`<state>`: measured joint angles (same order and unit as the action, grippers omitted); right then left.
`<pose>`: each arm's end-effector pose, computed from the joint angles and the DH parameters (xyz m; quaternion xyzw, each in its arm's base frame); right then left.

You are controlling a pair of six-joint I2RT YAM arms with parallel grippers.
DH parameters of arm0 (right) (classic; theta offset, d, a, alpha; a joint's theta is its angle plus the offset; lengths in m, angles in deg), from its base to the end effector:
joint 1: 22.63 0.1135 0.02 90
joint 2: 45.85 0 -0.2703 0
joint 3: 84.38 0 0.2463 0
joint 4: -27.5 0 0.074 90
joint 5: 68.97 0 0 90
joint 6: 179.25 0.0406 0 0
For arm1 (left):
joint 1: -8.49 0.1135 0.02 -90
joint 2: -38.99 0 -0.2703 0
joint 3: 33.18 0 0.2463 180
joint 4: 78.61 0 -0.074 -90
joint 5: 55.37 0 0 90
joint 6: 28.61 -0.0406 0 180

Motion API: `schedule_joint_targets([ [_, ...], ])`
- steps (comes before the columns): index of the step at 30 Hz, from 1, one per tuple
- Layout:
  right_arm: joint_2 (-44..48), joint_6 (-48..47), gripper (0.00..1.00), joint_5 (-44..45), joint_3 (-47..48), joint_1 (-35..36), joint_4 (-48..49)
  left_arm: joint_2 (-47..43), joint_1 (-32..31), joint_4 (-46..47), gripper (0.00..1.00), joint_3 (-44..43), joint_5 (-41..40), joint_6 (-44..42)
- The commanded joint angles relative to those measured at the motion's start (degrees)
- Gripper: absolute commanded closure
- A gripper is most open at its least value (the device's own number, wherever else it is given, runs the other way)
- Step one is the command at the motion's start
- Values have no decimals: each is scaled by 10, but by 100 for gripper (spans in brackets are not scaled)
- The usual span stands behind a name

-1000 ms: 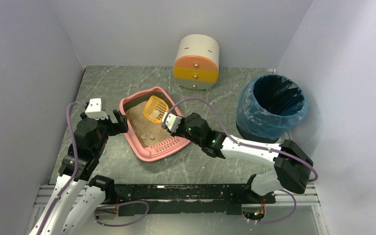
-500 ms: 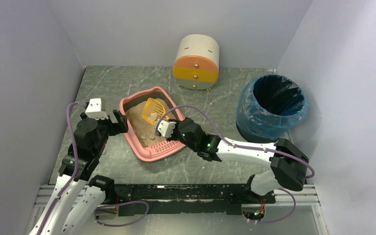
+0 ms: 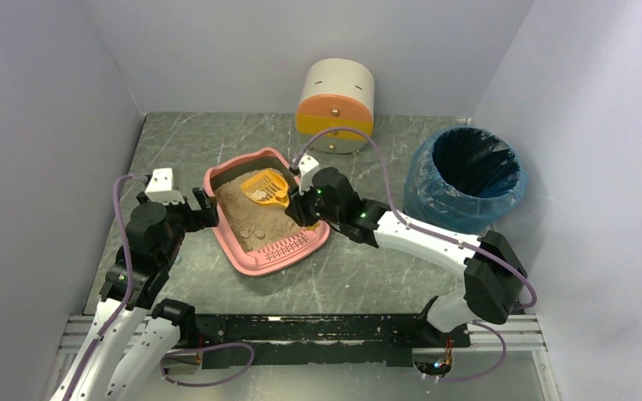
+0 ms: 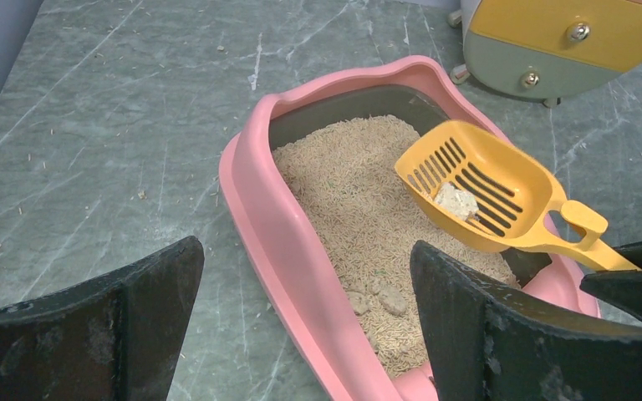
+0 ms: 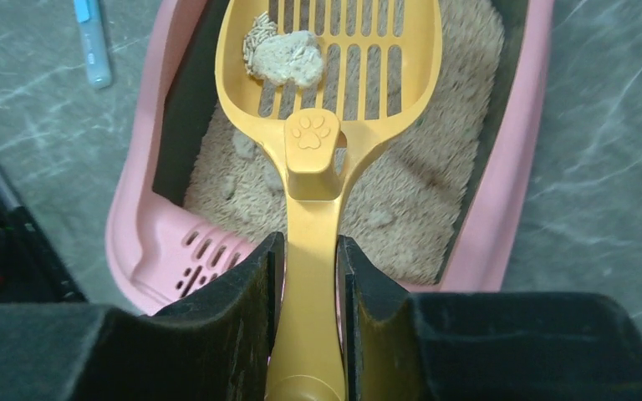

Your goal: Clean the litter box

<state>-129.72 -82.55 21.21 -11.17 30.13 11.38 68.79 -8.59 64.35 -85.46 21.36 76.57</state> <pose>0.2031 0.2670 0.2851 -0.3324 0.7841 0.2588 0.4558 0.1202 -0.0272 0.3135 -0.0577 0.7868 -0.0810 0.6092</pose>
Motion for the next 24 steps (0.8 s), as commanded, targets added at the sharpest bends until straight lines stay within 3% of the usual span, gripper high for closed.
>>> schedule_joint_targets([
  [1,-4,147,100,-81,7,-22,-26,-1,1,-1,2,-10,-1,-4],
  [10,-25,234,100,-131,19,-46,-22,-2,1,-3,2,-9,-1,-3],
  [16,-22,280,100,-110,16,-57,-11,-4,1,0,2,-9,0,-1],
  [24,-39,369,100,-214,-20,-87,74,-5,1,-2,2,-9,0,-1],
])
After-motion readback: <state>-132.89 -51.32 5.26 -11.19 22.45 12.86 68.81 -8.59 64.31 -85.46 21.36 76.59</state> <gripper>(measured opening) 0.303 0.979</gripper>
